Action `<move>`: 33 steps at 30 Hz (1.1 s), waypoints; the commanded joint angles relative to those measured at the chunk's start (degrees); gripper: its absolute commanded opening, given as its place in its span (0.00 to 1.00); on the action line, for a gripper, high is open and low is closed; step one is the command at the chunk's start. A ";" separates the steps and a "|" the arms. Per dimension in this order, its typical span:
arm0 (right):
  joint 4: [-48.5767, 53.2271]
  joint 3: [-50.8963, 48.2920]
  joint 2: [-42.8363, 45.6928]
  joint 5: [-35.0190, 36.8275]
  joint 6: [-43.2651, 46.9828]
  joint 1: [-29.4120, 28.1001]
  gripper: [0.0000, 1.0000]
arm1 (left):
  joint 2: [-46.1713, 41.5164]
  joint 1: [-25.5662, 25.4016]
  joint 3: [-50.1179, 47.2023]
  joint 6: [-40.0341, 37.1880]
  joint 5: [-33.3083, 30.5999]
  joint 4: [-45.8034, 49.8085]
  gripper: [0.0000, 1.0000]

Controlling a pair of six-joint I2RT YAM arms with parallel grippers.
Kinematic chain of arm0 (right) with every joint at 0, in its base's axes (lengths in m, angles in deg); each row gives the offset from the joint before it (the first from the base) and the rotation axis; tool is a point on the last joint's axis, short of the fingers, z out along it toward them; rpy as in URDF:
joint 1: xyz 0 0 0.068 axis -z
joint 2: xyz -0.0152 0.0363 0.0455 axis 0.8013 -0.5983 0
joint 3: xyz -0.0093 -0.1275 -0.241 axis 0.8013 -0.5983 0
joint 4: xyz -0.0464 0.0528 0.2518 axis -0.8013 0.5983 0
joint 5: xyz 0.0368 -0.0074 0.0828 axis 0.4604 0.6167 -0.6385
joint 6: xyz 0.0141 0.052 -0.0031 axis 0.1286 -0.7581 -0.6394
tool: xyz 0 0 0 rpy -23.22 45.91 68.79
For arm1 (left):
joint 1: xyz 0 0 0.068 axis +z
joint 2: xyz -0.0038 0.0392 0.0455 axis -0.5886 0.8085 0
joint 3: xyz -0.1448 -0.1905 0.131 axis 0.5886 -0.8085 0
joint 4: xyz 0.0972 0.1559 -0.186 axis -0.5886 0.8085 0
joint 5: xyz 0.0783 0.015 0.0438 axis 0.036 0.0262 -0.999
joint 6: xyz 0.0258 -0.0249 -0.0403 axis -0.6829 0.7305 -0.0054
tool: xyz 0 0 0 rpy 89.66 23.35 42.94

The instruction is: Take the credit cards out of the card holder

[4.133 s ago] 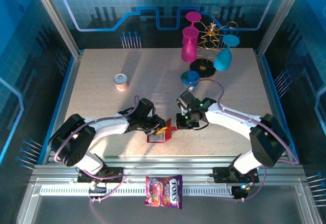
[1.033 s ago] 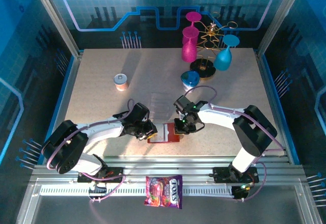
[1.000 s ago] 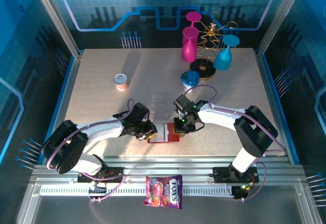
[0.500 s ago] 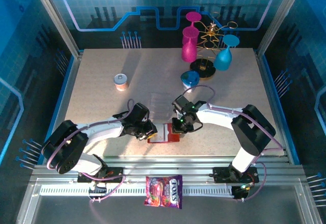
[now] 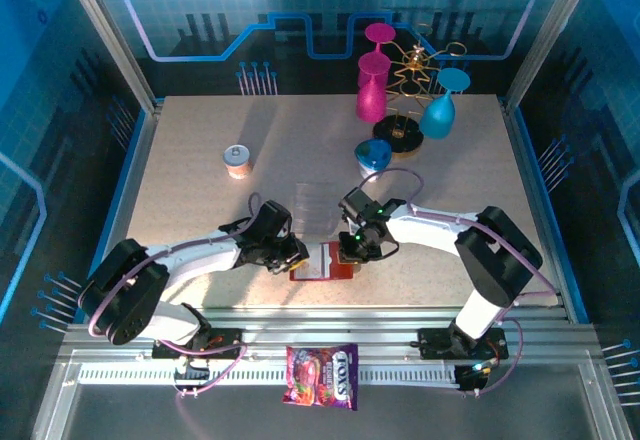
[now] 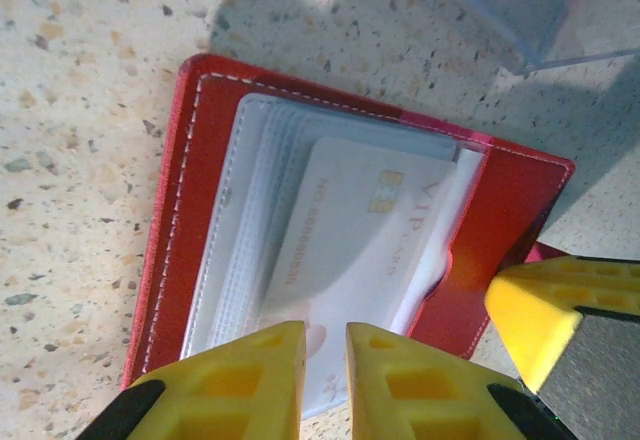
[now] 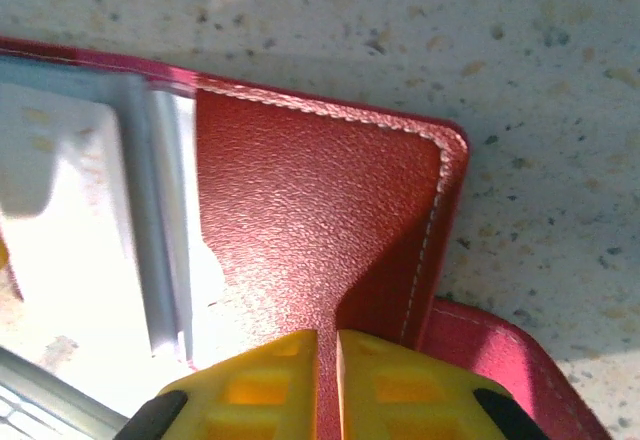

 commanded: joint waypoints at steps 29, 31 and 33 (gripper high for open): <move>-13.80 2.93 -4.53 -12.06 -8.55 -2.74 0.29 | 3.02 4.27 -0.55 -0.07 5.12 -2.93 0.12; -13.96 3.04 -4.98 -12.27 -8.67 -2.72 0.29 | 3.12 4.36 -0.79 -0.13 5.12 -2.85 0.12; -14.23 3.04 -5.36 -12.35 -8.90 -2.80 0.29 | 3.10 4.52 -0.99 -0.20 5.12 -2.87 0.12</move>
